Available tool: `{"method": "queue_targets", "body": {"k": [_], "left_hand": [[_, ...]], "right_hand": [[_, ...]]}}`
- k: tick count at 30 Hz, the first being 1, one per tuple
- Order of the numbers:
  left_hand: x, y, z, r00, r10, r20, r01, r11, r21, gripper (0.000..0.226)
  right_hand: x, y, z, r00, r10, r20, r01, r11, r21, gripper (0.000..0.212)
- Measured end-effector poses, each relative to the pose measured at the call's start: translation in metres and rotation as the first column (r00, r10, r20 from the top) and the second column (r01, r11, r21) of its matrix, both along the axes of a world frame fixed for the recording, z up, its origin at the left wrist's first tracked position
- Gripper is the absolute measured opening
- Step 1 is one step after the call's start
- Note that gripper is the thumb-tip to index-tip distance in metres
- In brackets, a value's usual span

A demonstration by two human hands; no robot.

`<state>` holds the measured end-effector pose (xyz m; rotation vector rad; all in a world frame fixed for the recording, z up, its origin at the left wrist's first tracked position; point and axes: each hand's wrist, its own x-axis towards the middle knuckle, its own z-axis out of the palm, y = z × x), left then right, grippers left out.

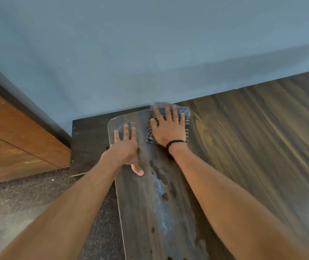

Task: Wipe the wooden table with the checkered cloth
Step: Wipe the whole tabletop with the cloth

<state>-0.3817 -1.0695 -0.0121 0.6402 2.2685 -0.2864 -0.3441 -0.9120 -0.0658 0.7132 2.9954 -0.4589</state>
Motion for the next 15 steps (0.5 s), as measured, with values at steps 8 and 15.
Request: {"method": "queue_targets", "body": {"k": [8, 15], "left_hand": [[-0.004, 0.0, -0.003, 1.0, 0.008, -0.009, -0.008, 1.0, 0.017, 0.158], [-0.003, 0.0, -0.003, 1.0, 0.006, -0.005, -0.006, 1.0, 0.011, 0.157]], "right_hand": [[-0.012, 0.014, 0.003, 1.0, -0.014, 0.001, 0.014, 1.0, -0.027, 0.057], [-0.006, 0.001, -0.002, 0.993, 0.121, -0.018, -0.121, 0.992, -0.021, 0.055]]}}
